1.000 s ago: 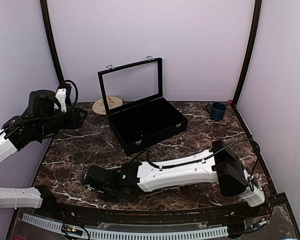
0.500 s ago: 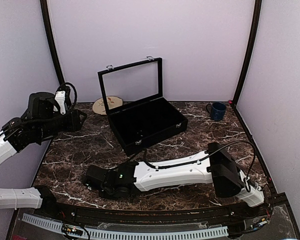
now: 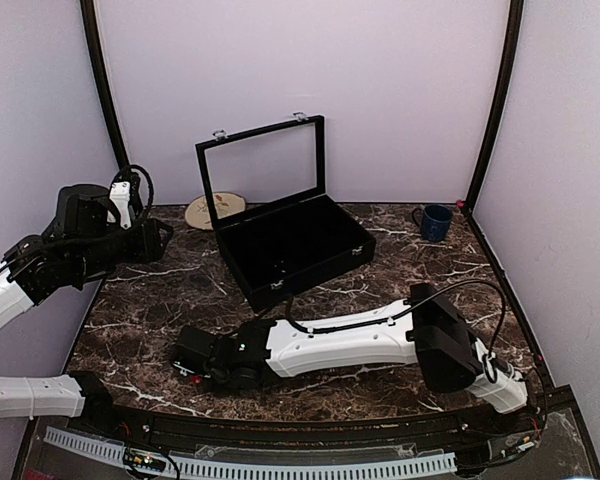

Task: Roll the socks
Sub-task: Pick up the sock from the corner of the board.

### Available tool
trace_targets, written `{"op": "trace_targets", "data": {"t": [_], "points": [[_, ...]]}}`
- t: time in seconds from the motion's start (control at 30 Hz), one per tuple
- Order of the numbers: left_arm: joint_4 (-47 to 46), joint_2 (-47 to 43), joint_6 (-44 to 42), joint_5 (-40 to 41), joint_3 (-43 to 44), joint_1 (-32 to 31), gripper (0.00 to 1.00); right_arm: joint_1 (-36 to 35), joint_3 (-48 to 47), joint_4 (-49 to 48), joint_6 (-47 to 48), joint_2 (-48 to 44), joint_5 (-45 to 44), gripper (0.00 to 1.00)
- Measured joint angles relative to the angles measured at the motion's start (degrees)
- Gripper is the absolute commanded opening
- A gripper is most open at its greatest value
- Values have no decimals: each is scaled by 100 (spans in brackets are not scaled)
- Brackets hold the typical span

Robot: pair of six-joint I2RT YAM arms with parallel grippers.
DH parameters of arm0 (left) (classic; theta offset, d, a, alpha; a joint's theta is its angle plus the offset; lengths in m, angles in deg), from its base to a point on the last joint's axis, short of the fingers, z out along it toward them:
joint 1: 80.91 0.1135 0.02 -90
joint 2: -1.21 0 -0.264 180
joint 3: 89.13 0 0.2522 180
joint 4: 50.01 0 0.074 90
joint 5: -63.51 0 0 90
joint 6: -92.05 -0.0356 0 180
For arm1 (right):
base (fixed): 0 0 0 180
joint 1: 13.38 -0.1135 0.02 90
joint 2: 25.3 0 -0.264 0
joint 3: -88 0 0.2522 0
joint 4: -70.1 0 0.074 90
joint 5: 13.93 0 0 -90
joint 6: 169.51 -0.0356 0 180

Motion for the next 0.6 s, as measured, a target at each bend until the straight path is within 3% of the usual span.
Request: {"op": "trace_targets", "data": {"t": [0.1, 0.37, 0.6], "points": [[0, 7, 4, 2, 0, 0, 63, 46, 0, 2, 37, 57, 20, 38], [-7, 35, 22, 2, 0, 0, 63, 142, -17, -28, 144, 92, 122, 0], [-13, 68, 63, 7, 0, 0, 63, 157, -22, -70, 162, 87, 175, 0]]}}
